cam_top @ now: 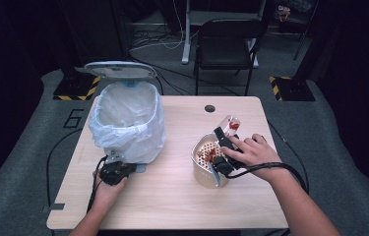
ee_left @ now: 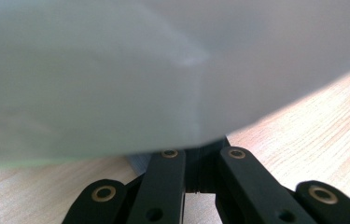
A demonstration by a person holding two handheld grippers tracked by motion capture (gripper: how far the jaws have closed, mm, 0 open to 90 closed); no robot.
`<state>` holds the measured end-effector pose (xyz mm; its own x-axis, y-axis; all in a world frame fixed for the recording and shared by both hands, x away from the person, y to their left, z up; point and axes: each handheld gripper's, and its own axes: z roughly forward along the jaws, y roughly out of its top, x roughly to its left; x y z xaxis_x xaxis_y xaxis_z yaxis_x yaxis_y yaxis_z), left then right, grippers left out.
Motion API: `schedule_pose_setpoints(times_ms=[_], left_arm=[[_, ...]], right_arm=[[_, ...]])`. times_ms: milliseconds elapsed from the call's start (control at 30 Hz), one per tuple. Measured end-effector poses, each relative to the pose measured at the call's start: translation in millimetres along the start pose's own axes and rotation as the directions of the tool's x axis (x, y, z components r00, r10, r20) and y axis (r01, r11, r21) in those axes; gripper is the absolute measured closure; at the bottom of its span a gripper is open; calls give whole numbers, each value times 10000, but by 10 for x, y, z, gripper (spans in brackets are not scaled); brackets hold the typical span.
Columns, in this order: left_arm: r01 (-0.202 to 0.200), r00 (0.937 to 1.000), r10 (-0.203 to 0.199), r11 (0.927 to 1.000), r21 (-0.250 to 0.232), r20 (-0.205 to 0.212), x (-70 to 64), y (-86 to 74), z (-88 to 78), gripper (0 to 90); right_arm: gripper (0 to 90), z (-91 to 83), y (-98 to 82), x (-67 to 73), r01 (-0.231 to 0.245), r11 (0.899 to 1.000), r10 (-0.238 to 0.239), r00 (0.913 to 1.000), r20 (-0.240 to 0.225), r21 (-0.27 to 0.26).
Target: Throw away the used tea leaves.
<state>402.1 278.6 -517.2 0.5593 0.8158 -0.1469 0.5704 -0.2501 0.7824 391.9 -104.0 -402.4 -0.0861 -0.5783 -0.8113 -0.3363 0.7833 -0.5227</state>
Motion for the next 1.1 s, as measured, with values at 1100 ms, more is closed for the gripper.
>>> schedule_pose_setpoints(times_ms=[1100], left_arm=[[25,10000,-25,10000,4,6,1,0,0,900]], right_arm=[[387,-66,91,37,565,9980,-571,9982,189,287]])
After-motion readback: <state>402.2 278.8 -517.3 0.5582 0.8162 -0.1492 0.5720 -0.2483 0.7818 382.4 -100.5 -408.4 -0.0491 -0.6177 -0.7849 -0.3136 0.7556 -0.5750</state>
